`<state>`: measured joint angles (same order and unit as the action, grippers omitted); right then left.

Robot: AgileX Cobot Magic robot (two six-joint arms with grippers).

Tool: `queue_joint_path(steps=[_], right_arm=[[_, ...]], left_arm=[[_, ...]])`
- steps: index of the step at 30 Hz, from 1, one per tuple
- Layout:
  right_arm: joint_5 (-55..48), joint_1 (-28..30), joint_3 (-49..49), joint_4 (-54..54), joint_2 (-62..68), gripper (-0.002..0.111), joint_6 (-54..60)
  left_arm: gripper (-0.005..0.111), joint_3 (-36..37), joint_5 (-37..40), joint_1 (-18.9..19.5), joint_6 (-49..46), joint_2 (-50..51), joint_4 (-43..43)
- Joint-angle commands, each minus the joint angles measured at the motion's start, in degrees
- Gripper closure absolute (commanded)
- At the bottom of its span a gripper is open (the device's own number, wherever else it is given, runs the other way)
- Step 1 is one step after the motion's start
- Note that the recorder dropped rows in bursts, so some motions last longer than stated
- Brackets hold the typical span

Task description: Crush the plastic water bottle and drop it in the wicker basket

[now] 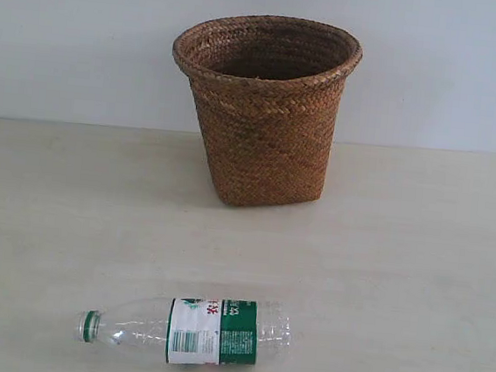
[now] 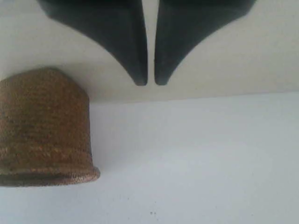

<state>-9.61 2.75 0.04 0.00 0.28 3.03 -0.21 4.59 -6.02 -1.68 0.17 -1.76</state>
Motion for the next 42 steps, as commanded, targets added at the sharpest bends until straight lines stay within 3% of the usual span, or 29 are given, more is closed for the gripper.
queue_joint_path(steps=[1, 9, 12, 18, 24, 35, 39, 42], right_arm=[[8.2, 0.1, 0.0, 0.0, -0.3, 0.108, -0.2], [23.5, 0.1, 0.0, 2.6, -0.3, 0.108, -11.5], [24.5, 0.1, -1.2, 2.6, -0.3, 0.108, -11.8], [24.4, 0.1, -10.7, 2.6, 5.9, 0.108, -11.1], [24.2, 0.1, -21.5, 0.6, 19.5, 0.108, -11.1], [9.6, 0.1, -39.6, -3.5, 44.0, 0.108, -8.3], [-0.9, 0.1, -46.8, -3.5, 55.1, 0.108, -2.4], [-9.0, -1.9, -51.3, -3.2, 60.9, 0.108, 4.2]], left_arm=[[0.102, 0.2, -7.0, 0.2, 6.0, -0.2, -0.8], [0.102, 0.2, -21.3, 0.2, 8.3, -0.2, -0.5], [0.102, 0.1, -25.8, 0.2, 9.4, -0.1, -0.5], [0.102, -8.7, -25.8, 0.2, 9.8, 9.9, -0.5], [0.102, -20.9, -24.6, 0.2, 9.8, 27.8, -0.5], [0.102, -40.8, -7.2, 0.2, 6.1, 52.9, 1.1], [0.102, -49.3, 10.8, 0.2, -4.4, 61.8, 1.4], [0.102, -52.4, 19.6, 0.2, -13.9, 66.0, 0.0]])
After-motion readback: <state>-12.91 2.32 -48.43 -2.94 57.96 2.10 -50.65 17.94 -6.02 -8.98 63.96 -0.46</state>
